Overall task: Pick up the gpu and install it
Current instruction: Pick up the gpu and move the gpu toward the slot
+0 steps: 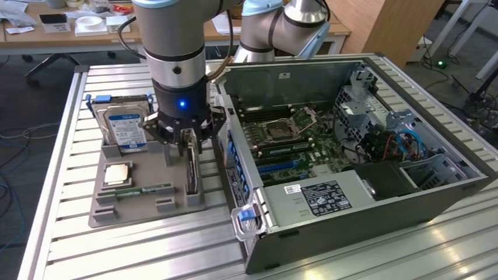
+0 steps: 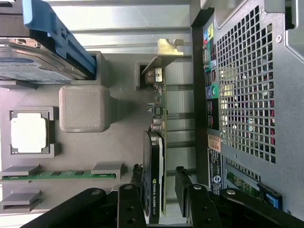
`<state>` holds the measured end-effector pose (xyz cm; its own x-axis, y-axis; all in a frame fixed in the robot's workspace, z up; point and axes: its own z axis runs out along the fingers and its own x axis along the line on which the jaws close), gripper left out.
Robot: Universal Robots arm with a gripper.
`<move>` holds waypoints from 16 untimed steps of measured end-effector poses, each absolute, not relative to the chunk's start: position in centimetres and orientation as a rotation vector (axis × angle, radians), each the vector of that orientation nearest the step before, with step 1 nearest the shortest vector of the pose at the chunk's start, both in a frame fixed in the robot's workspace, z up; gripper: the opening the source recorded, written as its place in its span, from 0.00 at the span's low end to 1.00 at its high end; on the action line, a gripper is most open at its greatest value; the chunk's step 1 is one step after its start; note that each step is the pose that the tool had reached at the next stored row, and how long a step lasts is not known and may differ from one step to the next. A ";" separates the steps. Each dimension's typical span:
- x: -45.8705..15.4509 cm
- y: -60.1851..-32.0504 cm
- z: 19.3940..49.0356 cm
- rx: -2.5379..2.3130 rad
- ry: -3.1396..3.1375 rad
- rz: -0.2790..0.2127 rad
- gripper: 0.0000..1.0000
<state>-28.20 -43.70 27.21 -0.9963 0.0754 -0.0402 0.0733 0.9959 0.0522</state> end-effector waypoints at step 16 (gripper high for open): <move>-27.9 -43.7 25.7 0.116 3.097 0.078 0.42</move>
<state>-27.88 -43.70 25.74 -0.9963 0.0755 -0.0400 0.0734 0.9960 0.0519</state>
